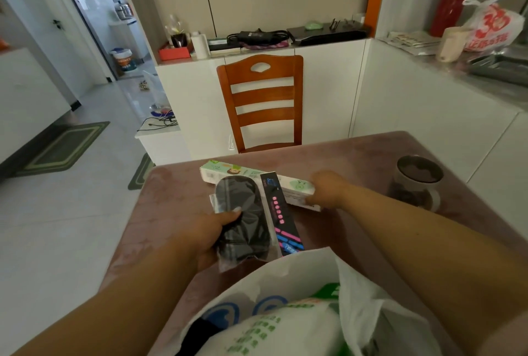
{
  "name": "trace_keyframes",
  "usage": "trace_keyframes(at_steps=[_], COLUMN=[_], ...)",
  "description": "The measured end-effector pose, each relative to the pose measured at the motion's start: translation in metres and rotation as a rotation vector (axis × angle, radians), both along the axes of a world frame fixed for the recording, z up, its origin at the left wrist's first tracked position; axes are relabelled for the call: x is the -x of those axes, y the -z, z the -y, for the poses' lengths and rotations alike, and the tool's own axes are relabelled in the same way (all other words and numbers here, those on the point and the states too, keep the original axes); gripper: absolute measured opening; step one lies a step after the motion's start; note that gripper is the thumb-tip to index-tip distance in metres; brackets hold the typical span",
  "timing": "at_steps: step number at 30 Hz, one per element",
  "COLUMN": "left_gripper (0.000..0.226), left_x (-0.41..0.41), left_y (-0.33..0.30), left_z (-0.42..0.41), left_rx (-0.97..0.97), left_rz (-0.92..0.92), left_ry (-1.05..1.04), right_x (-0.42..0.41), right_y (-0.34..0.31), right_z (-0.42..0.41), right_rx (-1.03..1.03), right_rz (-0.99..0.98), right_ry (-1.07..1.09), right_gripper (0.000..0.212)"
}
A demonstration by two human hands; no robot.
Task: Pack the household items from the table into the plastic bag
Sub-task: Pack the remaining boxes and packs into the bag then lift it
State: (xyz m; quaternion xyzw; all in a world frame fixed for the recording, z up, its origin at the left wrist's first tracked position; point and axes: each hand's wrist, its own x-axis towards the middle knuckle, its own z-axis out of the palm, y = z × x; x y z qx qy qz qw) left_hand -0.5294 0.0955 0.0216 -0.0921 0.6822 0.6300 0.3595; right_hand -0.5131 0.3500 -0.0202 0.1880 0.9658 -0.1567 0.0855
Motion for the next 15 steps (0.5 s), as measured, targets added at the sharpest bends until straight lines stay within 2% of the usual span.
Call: trace_keyframes(at_steps=[5,8,10,11,13,15], left_gripper=[0.024,0.021,0.018,0.017,0.022,0.026], left_x=[-0.019,-0.029,-0.035,-0.037,-0.044,-0.055], left_y=[-0.027,-0.058,-0.084,-0.097,-0.121,-0.143], left_z=[0.012,0.019,0.021,0.023,0.024,0.025], left_rx=[-0.018,-0.034,-0.037,-0.045,-0.063,-0.08], left_rz=[-0.047,-0.117,-0.168,-0.189,-0.225,-0.26], left_ry=[-0.017,-0.042,-0.039,-0.027,0.014,0.062], right_x=[-0.062,-0.094,-0.104,-0.106,-0.105,-0.107], right_y=[-0.014,-0.035,-0.064,-0.085,-0.129,-0.168], right_z=[0.011,0.024,0.033,0.04,0.057,0.08], right_rx=[0.185,0.108,0.141,0.255,0.649,1.078], right_rz=[0.126,0.293,0.163,0.026,-0.176,-0.221], right_ry=[0.033,-0.041,0.003,0.052,0.146,0.155], right_gripper=[0.047,0.053,0.061,0.057,0.047,0.047])
